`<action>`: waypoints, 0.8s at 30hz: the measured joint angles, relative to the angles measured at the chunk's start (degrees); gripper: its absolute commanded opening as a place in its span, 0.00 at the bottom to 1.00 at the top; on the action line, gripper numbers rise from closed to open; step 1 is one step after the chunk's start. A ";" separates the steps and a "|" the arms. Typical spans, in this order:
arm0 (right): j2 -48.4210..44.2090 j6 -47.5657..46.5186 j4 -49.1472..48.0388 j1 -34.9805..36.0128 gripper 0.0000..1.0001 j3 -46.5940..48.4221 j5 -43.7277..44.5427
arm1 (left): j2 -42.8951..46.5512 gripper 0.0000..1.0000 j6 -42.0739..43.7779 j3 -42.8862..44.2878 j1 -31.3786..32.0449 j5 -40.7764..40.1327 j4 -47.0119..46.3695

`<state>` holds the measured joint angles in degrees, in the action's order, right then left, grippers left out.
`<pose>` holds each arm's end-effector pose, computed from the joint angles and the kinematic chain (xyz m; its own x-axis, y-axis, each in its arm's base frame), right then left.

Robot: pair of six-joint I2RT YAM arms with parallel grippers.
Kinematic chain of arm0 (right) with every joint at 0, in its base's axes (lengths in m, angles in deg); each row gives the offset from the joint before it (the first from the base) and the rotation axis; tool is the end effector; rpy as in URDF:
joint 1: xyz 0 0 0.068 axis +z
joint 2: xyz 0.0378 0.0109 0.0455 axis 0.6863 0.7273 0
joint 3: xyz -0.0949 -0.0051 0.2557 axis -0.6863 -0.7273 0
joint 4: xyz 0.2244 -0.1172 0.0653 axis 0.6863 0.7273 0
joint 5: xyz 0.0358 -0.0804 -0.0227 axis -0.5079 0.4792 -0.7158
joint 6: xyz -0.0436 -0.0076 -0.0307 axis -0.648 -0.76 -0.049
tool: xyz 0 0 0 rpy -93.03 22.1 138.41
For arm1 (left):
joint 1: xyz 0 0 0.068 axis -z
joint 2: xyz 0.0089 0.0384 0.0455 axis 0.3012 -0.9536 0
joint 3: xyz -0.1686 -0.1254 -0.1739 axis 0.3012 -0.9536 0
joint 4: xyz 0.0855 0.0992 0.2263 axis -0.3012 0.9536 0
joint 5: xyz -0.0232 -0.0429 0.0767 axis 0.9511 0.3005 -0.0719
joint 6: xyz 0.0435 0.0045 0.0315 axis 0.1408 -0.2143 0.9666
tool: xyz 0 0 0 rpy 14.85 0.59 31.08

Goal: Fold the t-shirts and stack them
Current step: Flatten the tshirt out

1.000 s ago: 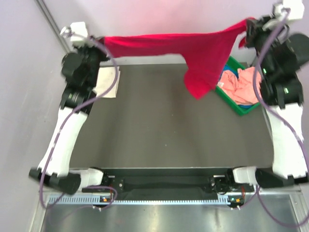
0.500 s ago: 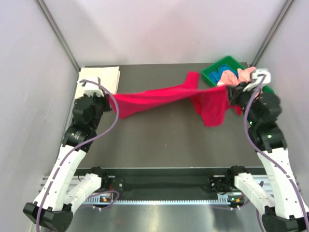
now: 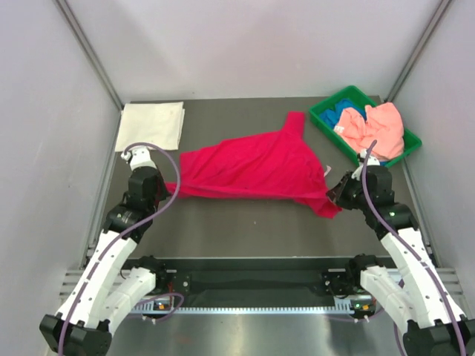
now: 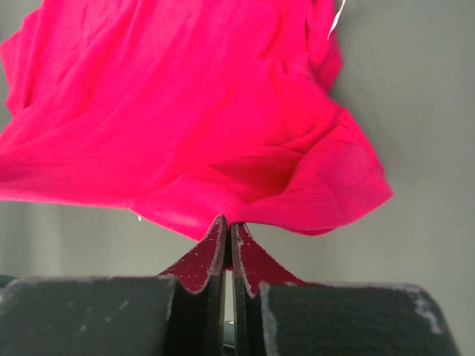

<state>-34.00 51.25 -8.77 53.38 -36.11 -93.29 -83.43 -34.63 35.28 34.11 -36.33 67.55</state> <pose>0.1519 0.0314 0.2784 -0.6589 0.3499 -0.6659 0.0372 0.8993 0.4358 0.1575 -0.0329 0.3056 -0.4293 -0.2131 -0.8777 -0.2125 0.9683 -0.1312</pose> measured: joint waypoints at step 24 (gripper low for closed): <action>5.84 -10.12 -1.55 1.05 0.00 51.49 1.49 | 0.68 0.00 5.90 35.23 0.00 15.06 -14.82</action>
<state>-28.16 41.13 -10.33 54.43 15.39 -91.80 -82.75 -28.73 70.52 34.11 -21.27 52.73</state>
